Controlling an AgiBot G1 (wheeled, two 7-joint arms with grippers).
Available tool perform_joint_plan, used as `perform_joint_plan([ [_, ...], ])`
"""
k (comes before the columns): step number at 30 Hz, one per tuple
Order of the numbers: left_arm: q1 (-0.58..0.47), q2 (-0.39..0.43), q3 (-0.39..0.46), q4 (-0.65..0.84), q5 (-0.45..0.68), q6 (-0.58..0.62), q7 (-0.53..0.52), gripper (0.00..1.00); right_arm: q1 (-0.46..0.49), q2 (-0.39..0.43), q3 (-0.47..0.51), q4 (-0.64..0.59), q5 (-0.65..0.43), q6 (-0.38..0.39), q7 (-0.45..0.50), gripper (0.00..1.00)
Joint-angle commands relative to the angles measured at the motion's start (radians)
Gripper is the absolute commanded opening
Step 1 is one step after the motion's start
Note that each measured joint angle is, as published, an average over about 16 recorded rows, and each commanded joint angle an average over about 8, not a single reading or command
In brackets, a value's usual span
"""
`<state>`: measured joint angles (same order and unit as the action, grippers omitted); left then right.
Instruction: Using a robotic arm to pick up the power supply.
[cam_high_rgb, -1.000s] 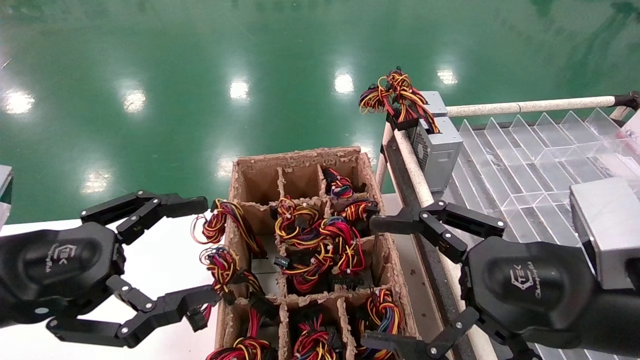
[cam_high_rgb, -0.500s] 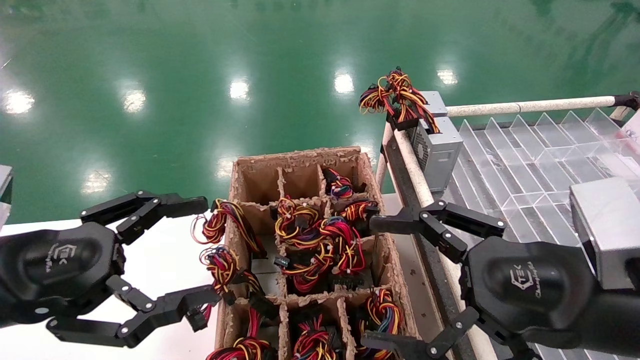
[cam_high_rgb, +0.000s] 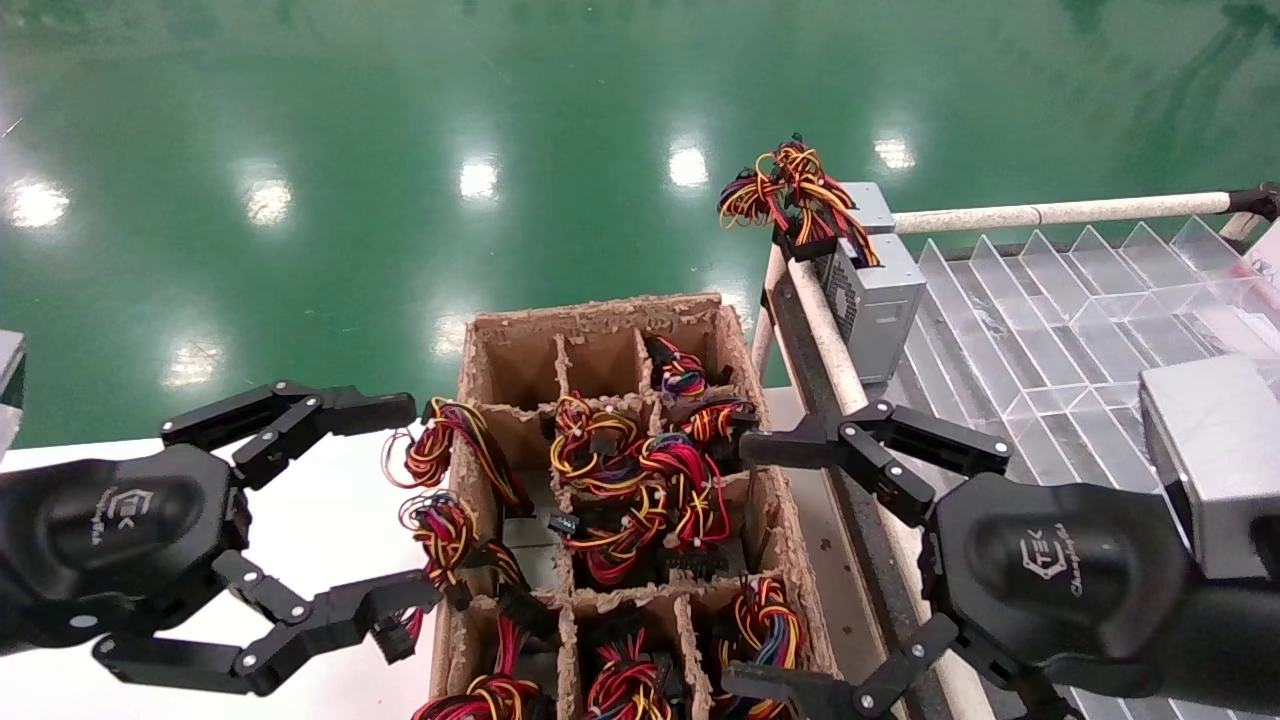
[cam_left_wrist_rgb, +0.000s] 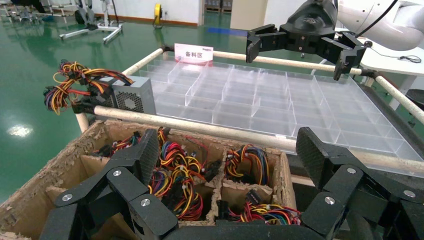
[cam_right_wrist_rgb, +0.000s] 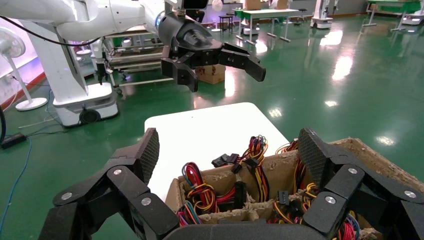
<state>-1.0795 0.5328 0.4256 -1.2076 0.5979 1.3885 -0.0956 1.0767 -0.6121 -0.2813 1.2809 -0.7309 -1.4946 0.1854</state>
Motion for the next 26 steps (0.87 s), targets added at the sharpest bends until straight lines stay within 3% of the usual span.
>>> perform_joint_plan([
  [1,0.0,0.0,0.0,0.0,0.0,0.0,0.0,1.0,0.0,0.0,0.0,0.0,0.0,0.0,0.0,1.0],
  [26,0.0,0.0,0.0,0.0,0.0,0.0,0.0,1.0,0.0,0.0,0.0,0.0,0.0,0.0,0.0,1.0],
])
